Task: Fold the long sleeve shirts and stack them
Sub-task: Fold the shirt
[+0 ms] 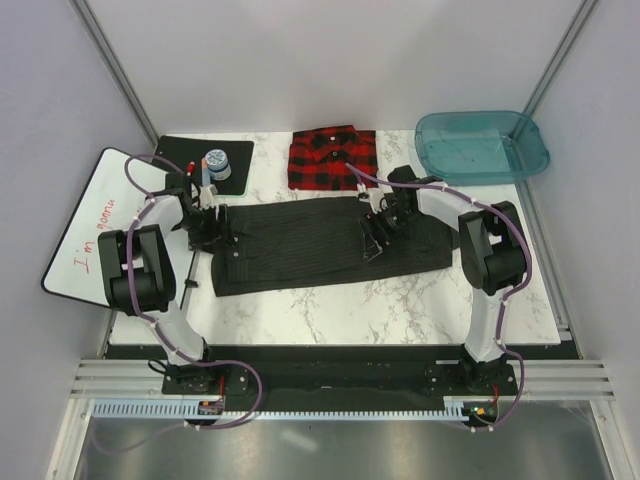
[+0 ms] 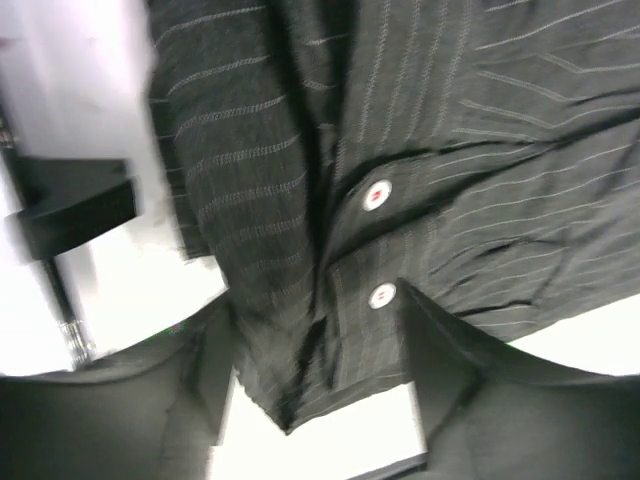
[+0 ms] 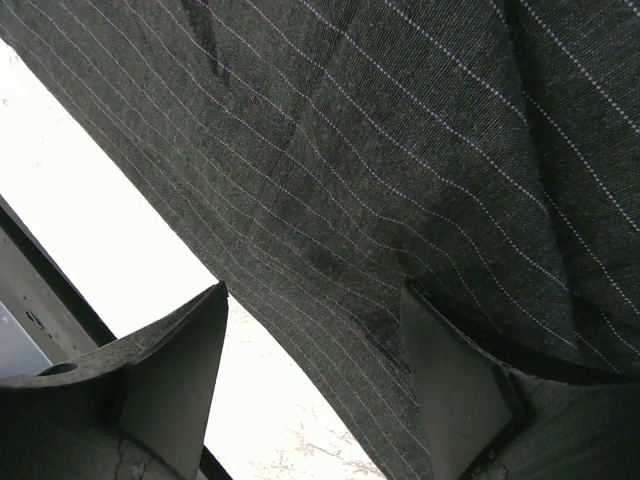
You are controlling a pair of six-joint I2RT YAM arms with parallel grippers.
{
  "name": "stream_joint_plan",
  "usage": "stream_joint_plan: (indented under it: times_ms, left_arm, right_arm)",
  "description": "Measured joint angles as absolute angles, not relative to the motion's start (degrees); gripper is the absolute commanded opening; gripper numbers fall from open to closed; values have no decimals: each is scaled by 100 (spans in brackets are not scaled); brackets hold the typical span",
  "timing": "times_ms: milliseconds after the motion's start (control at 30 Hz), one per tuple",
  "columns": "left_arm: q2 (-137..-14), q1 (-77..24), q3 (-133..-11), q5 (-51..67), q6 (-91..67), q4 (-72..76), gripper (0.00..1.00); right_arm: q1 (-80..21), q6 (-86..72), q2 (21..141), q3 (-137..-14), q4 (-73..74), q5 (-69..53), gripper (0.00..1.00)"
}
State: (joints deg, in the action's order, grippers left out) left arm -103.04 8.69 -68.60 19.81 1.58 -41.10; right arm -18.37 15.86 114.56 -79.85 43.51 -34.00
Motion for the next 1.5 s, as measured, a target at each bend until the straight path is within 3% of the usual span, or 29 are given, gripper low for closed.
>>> stream_joint_plan:
  times_ms: [500, 767, 1167, 1267, 1300, 1367, 1400, 1433, 1500]
  left_arm:
    - [-10335, 832, -6742, 1492, 263, -3579, 87]
    - [-10521, 838, -6766, 1688, 309, -3424, 71]
    - [-10648, 834, -6742, 2797, 309, -3321, 65]
    - [-10680, 834, -6722, 2989, 309, -3306, 52]
    - [-10689, 834, -6716, 3024, 309, -3306, 36]
    - [-10731, 832, -6694, 3055, 311, -3304, 20]
    - [-10750, 832, -6663, 3055, 325, -3301, 7]
    - [-10766, 827, -6635, 3074, 331, -3321, 2]
    - [-10774, 825, -6626, 3144, 325, -3369, 2]
  right_arm:
    - [-1841, 1634, 11456, -7979, 4348, -3339, 77]
    - [-1841, 1634, 11456, -7972, 4342, -3339, 77]
    - [-1841, 1636, 11456, -7964, 4329, -3334, 76]
    - [-1841, 1636, 11456, -7964, 4329, -3332, 76]
    - [-1841, 1636, 11456, -7964, 4329, -3332, 75]
    - [-1841, 1636, 11456, -7964, 4329, -3330, 76]
    - [-1841, 1636, 11456, -7961, 4327, -3328, 75]
    - [-1841, 1636, 11456, -7957, 4320, -3328, 75]
    - [-1841, 1636, 11450, -7948, 4311, -3332, 76]
